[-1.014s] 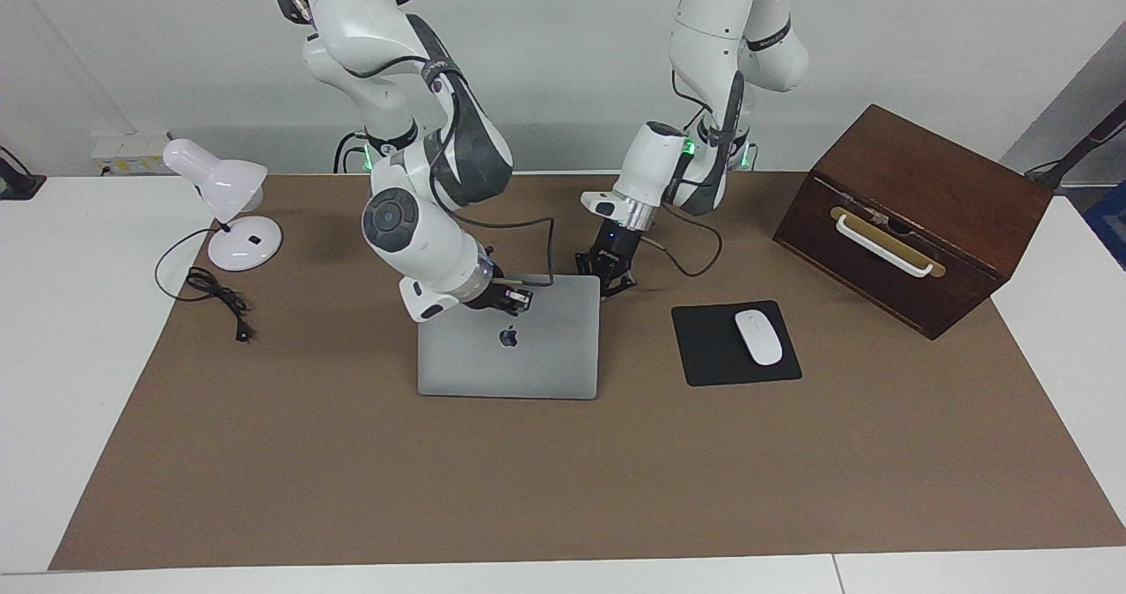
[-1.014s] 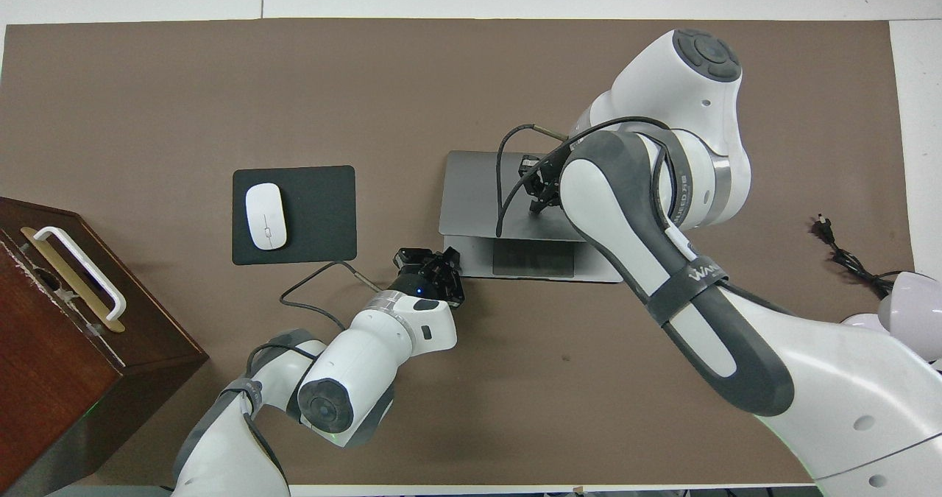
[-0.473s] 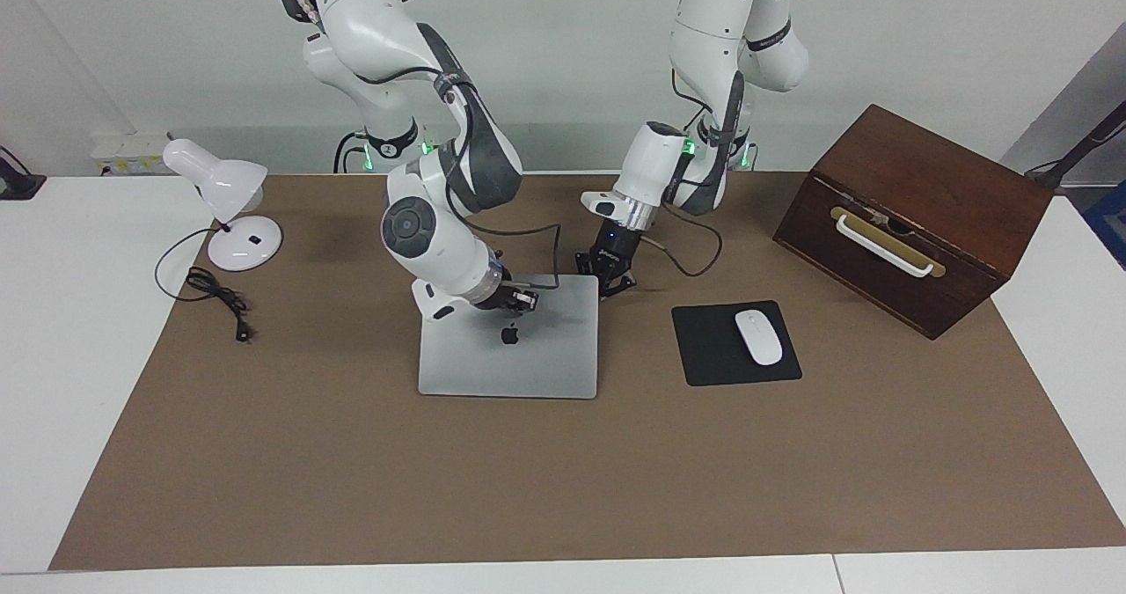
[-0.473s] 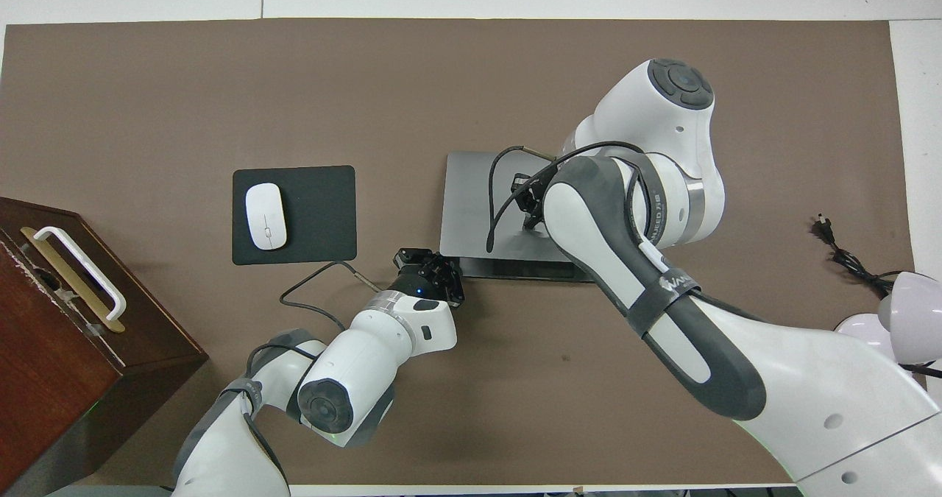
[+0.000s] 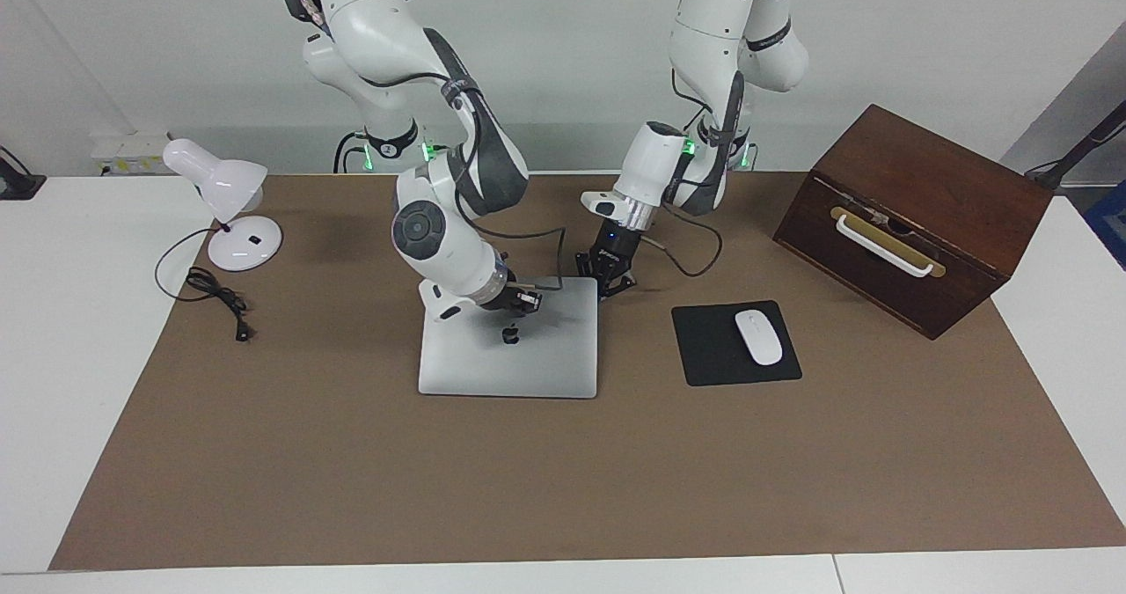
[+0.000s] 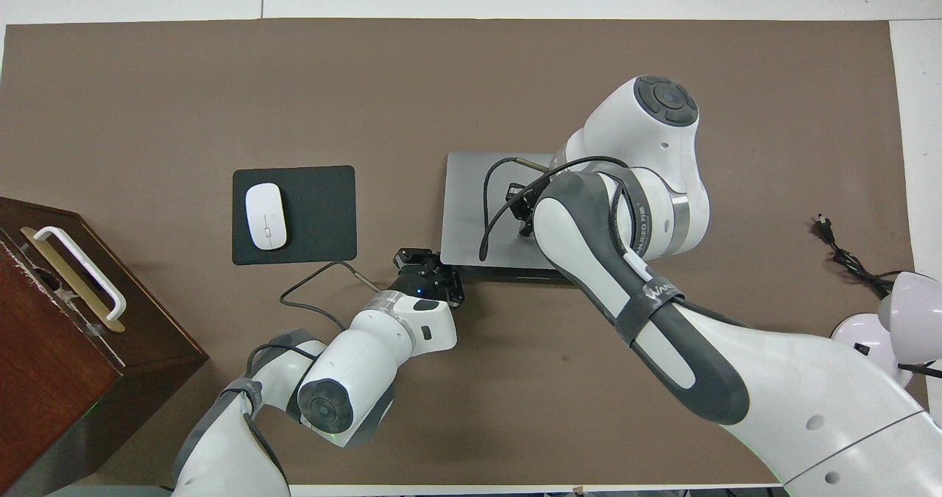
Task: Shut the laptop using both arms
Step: 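Press the closed lid flat with the right gripper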
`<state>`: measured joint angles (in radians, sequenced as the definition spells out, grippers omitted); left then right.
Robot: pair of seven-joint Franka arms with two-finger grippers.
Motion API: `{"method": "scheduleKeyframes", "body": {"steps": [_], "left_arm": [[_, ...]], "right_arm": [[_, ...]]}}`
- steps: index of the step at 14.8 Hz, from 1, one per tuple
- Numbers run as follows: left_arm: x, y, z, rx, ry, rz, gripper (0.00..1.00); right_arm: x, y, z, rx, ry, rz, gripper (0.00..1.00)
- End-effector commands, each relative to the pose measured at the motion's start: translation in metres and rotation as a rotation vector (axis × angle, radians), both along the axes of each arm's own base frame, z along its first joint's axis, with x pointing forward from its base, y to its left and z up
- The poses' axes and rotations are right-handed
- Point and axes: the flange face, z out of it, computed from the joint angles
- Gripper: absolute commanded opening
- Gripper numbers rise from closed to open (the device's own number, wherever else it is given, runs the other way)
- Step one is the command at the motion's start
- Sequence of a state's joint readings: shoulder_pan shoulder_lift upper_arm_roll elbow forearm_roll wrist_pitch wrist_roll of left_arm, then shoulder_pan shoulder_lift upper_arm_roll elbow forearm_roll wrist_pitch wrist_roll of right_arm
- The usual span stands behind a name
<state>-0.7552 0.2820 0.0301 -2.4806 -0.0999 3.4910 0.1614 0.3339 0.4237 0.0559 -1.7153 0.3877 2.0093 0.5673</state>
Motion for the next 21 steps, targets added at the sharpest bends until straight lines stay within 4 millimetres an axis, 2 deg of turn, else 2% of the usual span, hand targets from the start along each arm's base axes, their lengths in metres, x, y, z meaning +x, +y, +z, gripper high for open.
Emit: {"method": "scheduleKeyframes", "body": {"steps": [1, 12, 14, 18, 21], "left_arm": [[-0.024, 0.017, -0.038, 0.086, 0.081, -0.015, 0.0], [-0.024, 0.018, -0.039, 0.089, 0.085, -0.013, 0.0], [-0.024, 0.018, -0.038, 0.087, 0.082, -0.013, 0.0], [-0.023, 0.018, -0.038, 0.087, 0.082, -0.012, 0.0], [-0.022, 0.019, -0.037, 0.079, 0.085, -0.001, 0.0]], "right_arm": [[-0.012, -0.002, -0.002, 0.015, 0.003, -0.03, 0.0], [-0.01, -0.003, 0.004, 0.017, 0.013, -0.027, 0.0], [-0.008, -0.01, 0.017, 0.022, 0.02, -0.028, 0.0], [-0.007, -0.02, 0.061, 0.033, 0.004, -0.025, 0.0], [0.0, -0.063, 0.098, 0.037, -0.005, -0.035, 0.0]]}}
